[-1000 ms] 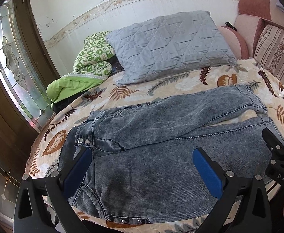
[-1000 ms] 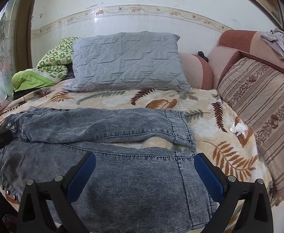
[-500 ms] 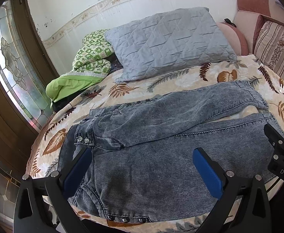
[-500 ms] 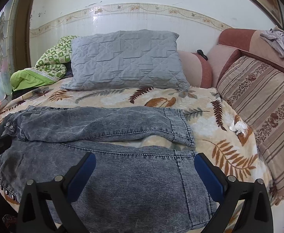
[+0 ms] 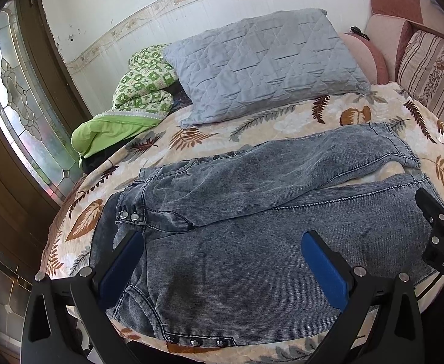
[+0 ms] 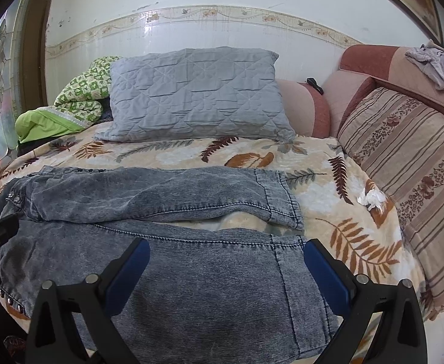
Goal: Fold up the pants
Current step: 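Move both grippers over the blue jeans toward the waistband edge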
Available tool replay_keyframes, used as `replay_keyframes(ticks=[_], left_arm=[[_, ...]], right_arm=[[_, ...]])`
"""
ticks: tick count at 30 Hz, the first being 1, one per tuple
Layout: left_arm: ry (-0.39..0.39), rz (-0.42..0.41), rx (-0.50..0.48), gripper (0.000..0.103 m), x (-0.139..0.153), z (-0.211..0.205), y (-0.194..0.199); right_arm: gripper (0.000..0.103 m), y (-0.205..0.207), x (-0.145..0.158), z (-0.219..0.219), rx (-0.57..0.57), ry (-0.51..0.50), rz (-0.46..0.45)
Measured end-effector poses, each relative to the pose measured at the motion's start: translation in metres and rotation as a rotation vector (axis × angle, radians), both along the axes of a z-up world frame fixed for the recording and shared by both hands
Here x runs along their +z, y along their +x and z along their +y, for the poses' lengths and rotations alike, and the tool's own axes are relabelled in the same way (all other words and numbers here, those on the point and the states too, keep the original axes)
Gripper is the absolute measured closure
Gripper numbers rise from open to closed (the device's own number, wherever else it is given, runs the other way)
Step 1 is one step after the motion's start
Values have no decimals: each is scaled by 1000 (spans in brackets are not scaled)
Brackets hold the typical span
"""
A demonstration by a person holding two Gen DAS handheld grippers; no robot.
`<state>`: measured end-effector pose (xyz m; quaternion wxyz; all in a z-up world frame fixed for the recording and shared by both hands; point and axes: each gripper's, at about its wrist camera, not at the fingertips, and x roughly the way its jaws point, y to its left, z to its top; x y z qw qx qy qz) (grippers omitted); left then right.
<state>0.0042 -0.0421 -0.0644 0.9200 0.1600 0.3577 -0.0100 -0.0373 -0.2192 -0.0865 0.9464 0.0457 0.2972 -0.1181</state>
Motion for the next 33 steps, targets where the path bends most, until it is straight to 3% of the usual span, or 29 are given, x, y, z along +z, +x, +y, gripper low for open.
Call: replay_keyframes(ticks=[33], left_arm=[[-2, 26, 4, 0, -12, 4, 4]], right_arm=[[0, 3, -6, 1, -8, -23, 20]])
